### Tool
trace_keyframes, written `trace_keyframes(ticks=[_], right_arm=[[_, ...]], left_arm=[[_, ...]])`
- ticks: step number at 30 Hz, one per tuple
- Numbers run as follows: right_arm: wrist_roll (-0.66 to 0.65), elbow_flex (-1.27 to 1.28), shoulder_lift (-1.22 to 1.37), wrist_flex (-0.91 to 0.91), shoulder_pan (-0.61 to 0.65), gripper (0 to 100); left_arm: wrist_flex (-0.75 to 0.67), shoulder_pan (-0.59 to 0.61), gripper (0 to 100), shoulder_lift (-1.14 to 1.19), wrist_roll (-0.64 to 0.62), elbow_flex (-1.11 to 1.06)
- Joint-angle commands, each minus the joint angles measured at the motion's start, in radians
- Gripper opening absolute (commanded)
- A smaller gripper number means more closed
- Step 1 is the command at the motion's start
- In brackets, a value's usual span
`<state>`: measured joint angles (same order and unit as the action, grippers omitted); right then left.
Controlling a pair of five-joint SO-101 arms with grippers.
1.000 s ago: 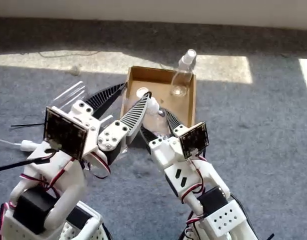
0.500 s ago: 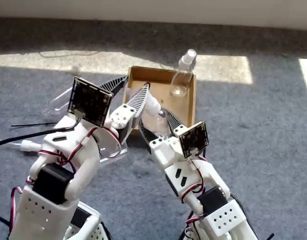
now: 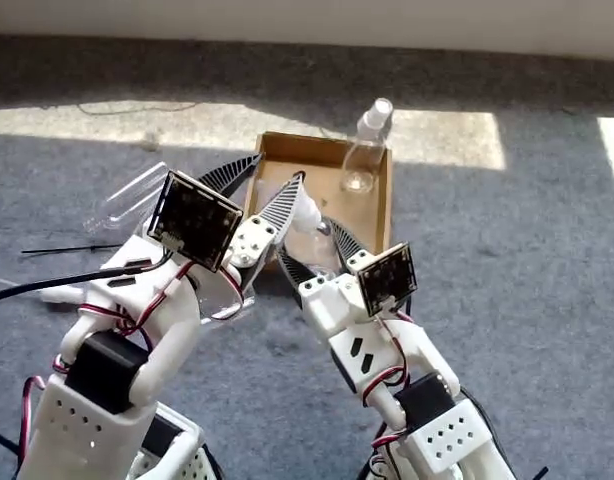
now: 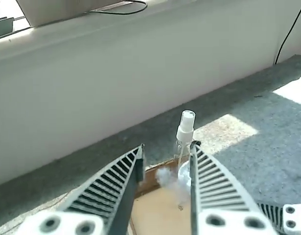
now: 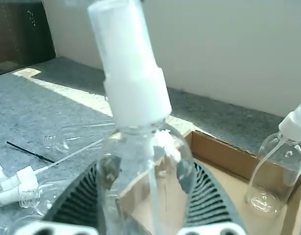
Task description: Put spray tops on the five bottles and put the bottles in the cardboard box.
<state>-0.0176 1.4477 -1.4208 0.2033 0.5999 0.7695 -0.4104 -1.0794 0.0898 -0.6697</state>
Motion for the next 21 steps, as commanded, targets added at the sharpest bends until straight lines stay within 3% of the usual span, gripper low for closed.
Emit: trace_keyframes(ticks=[1, 7, 17, 21], right_arm=[[0.005, -0.019, -0.005, -0.021, -0.004, 0.5], [0.003, -0.019, -0.005, -0.021, -0.004, 0.5], [-0.017, 0.016, -0.007, -0.022, -0.021, 0.5], [-0.091, 0.036, -0.007, -0.03, -0.101, 0.5]], left_arm=[[-0.008, -0.025, 15, -0.002, 0.008, 0.094], [0.057, 0.038, 15, 0.007, 0.008, 0.209], [0.057, 0.019, 15, 0.102, 0.009, 0.154], [0.052, 0.133, 15, 0.021, 0.009, 0.189]])
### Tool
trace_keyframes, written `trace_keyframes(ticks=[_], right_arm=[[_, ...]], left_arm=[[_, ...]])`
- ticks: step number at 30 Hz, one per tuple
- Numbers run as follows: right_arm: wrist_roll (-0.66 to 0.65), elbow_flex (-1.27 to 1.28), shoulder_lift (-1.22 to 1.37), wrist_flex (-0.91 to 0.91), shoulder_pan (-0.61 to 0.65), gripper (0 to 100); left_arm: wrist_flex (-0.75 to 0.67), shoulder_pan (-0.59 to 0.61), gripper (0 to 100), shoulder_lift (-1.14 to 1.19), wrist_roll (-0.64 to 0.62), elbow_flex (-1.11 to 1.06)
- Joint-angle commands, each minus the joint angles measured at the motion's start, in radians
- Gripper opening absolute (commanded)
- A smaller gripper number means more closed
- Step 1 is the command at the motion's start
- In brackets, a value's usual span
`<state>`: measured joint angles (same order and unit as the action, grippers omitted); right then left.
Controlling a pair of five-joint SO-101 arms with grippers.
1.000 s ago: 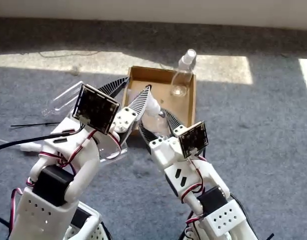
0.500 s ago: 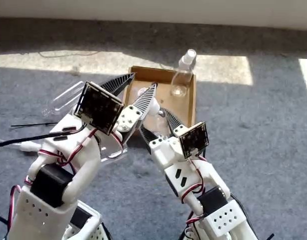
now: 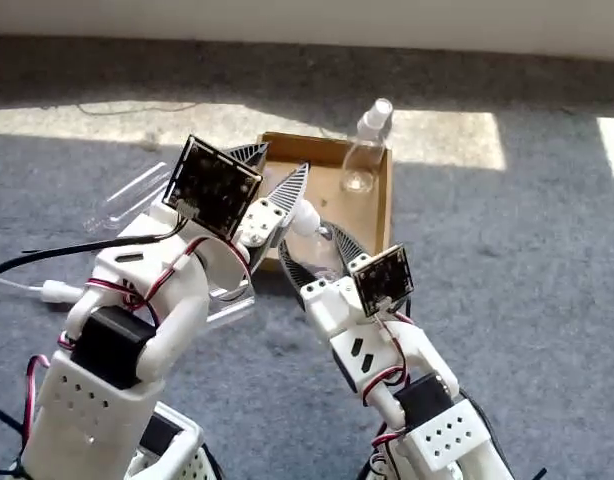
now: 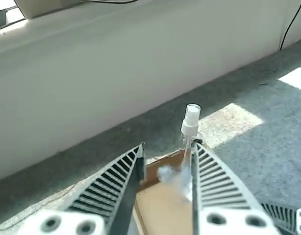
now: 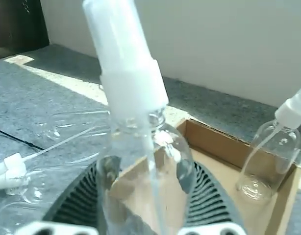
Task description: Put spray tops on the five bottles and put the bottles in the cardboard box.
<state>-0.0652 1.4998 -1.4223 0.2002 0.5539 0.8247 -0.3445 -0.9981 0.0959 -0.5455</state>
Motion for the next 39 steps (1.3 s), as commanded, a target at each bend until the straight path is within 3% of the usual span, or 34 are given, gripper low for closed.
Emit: trace_keyframes(ticks=[1, 6, 11, 15, 21, 29, 39], right_arm=[[-0.038, -0.016, -0.005, -0.03, -0.084, 0.5], [0.046, -0.081, 0.005, -0.179, -0.197, 0.5], [0.089, -0.185, 0.036, -0.188, -0.251, 0.5], [0.092, -0.263, 0.222, -0.222, -0.252, 0.5], [0.092, -0.329, 0.619, -0.512, -0.255, 0.4], [0.094, -0.323, 1.009, -0.903, -0.255, 0.4], [0.094, -0.321, 1.26, -1.199, -0.291, 0.4]], left_arm=[[-0.002, 0.096, 15, -0.087, 0.003, 0.07], [0.002, 0.234, 15, -0.182, -0.002, -0.028], [-0.003, 0.366, 15, -0.216, -0.002, -0.358], [-0.057, 0.476, 15, -0.219, -0.003, -0.581], [-0.138, 0.636, 15, -0.219, -0.003, -0.78], [-0.316, 0.648, 15, -0.219, 0.002, -0.929], [-0.328, 0.644, 15, -0.219, 0.002, -0.937]])
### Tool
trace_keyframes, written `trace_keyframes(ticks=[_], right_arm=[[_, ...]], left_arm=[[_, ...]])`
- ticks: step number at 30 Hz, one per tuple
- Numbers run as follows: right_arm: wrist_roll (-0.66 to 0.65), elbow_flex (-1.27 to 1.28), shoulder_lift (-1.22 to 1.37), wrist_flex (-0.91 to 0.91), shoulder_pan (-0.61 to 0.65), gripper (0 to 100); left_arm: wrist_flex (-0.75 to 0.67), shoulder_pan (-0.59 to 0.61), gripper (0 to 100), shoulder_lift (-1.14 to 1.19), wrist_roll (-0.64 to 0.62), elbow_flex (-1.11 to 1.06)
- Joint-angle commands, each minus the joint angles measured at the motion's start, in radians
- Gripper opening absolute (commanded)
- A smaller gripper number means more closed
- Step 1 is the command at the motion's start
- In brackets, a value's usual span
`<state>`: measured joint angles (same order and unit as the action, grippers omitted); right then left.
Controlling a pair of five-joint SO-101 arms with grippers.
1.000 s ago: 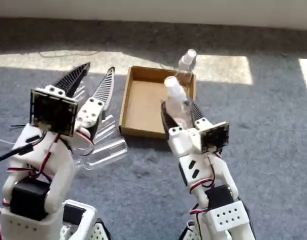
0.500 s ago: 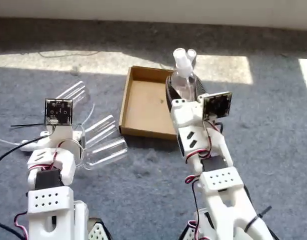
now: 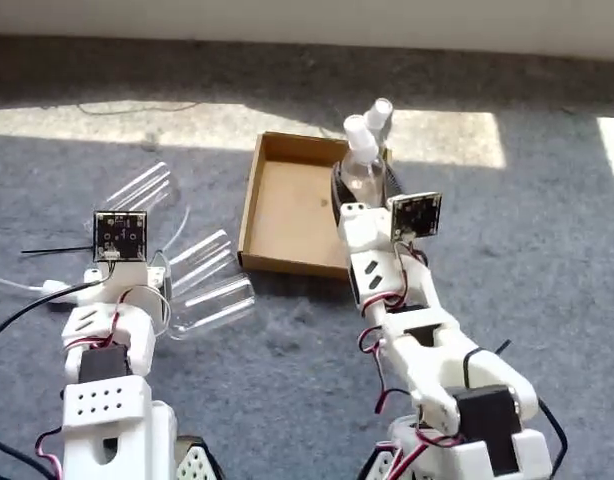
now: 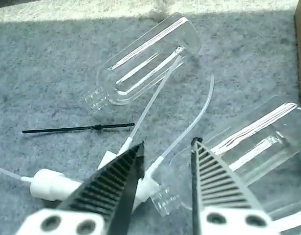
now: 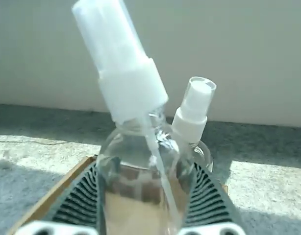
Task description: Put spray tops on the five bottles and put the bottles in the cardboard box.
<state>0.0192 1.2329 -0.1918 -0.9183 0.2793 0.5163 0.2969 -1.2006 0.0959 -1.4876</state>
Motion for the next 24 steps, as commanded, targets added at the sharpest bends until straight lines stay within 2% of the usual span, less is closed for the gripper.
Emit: trace_keyframes(ticks=[1, 9, 15, 20, 24], right_arm=[[0.009, -0.054, 0.051, -0.096, -0.018, 0.4], [0.009, -0.056, 0.183, -0.189, -0.021, 0.4], [0.011, -0.065, 0.239, -0.191, -0.045, 0.4], [0.11, -0.087, 0.254, -0.188, -0.068, 0.4], [0.12, -0.107, 0.255, -0.186, -0.073, 0.4]], left_arm=[[-0.02, 0.002, 15, -0.016, 0.002, 0.005], [-0.02, 0.002, 15, -0.016, 0.002, 0.004], [-0.02, 0.002, 15, -0.016, 0.002, 0.002], [-0.02, 0.002, 15, -0.016, 0.002, 0.002], [-0.02, 0.002, 15, -0.016, 0.002, 0.002]])
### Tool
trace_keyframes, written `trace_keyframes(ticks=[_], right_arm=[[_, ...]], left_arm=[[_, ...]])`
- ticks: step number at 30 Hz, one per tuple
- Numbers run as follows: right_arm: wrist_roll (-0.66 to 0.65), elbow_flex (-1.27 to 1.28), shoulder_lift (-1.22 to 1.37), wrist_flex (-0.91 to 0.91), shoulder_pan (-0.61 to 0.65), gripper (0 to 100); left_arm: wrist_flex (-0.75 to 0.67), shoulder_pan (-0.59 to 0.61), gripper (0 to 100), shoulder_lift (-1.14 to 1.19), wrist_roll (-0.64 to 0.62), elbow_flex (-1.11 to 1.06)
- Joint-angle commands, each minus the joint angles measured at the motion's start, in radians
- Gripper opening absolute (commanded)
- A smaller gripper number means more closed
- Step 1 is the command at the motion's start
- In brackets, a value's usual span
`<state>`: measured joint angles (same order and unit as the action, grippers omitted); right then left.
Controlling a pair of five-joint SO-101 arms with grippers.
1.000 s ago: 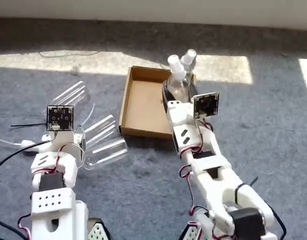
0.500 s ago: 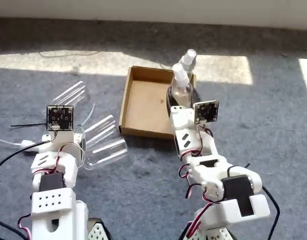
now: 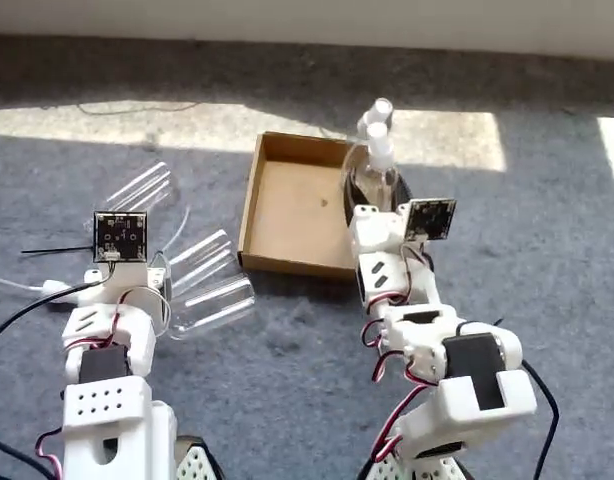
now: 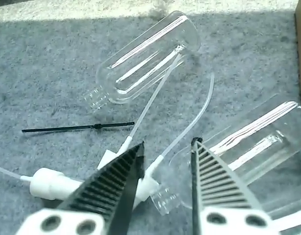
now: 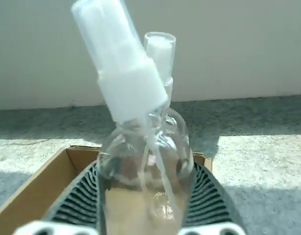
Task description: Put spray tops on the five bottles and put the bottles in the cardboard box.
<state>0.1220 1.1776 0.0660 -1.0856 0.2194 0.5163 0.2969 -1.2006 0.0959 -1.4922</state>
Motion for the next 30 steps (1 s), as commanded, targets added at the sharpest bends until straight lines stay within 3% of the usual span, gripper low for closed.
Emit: trace_keyframes(ticks=[1, 30], right_arm=[[0.017, -0.051, -0.002, -0.019, -0.012, 0.4], [0.012, -0.185, 0.153, -0.022, -0.015, 0.4]], left_arm=[[-0.02, 0.002, 15, -0.016, 0.002, 0.007], [-0.02, 0.001, 15, -0.015, 0.002, 0.005]])
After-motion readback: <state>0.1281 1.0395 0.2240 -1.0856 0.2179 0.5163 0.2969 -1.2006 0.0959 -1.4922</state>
